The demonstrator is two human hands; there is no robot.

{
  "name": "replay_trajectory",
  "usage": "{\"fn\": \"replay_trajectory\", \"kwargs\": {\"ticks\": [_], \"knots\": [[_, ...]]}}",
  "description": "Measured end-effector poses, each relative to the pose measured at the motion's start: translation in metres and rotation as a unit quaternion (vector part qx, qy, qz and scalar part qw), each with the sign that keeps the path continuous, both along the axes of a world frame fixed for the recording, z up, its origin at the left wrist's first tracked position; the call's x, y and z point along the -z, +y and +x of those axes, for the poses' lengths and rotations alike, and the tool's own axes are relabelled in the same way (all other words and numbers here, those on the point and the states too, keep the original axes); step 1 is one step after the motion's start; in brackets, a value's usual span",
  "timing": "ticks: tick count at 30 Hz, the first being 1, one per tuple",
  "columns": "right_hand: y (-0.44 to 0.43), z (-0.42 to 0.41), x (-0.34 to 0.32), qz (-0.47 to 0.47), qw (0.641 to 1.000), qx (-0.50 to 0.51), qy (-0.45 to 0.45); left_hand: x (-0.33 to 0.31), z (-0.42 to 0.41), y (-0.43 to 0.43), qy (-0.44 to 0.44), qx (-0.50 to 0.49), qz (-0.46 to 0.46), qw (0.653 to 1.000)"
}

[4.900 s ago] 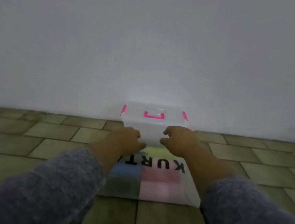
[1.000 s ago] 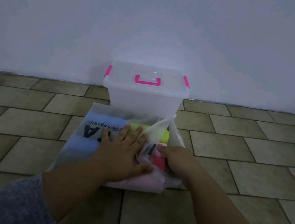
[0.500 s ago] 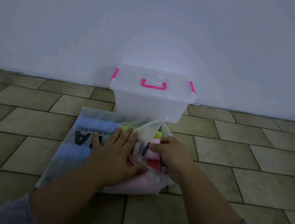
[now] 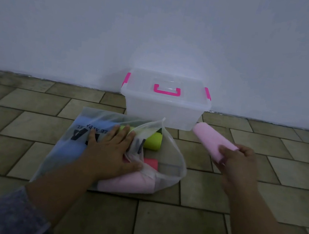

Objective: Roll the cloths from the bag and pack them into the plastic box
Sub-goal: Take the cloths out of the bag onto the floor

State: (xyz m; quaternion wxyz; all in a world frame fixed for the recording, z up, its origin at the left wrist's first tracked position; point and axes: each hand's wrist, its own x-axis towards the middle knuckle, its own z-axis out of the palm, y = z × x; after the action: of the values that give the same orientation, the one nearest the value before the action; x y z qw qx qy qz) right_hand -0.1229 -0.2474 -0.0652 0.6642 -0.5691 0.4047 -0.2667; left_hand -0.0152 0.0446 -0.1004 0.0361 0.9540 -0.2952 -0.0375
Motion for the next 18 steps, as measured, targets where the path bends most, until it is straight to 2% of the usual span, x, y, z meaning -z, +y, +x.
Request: {"fn": "replay_trajectory", "kwargs": {"ticks": [3, 6, 8, 9, 11, 13, 15, 18], "knots": [[0.042, 0.016, 0.019, -0.203, 0.972, -0.046, 0.111, 0.002, -0.001, -0.001, -0.003, 0.002, 0.005, 1.0], [0.064, 0.023, 0.031, -0.363, 0.907, -0.121, 0.177, 0.004, -0.001, 0.001, -0.005, 0.005, 0.011, 1.0], [0.066, 0.028, 0.024, -0.455, 0.872, -0.104, 0.147, 0.003, 0.001, -0.001, 0.002, 0.002, 0.01, 1.0], [0.069, 0.032, 0.017, -0.48, 0.864, -0.115, 0.101, 0.003, 0.003, -0.003, 0.008, -0.004, 0.005, 1.0], [0.083, 0.044, 0.004, -0.485, 0.843, -0.224, 0.064, 0.002, 0.005, -0.013, 0.014, -0.016, -0.008, 1.0], [0.097, 0.056, -0.002, -0.482, 0.796, -0.342, 0.128, 0.001, 0.004, -0.022, 0.014, -0.024, -0.01, 1.0], [0.1, 0.065, -0.003, -0.489, 0.766, -0.376, 0.181, 0.004, 0.003, -0.026, 0.013, -0.027, -0.006, 1.0], [0.098, 0.069, -0.004, -0.485, 0.767, -0.382, 0.176, 0.008, 0.003, -0.022, -0.001, -0.025, -0.016, 1.0]]}}
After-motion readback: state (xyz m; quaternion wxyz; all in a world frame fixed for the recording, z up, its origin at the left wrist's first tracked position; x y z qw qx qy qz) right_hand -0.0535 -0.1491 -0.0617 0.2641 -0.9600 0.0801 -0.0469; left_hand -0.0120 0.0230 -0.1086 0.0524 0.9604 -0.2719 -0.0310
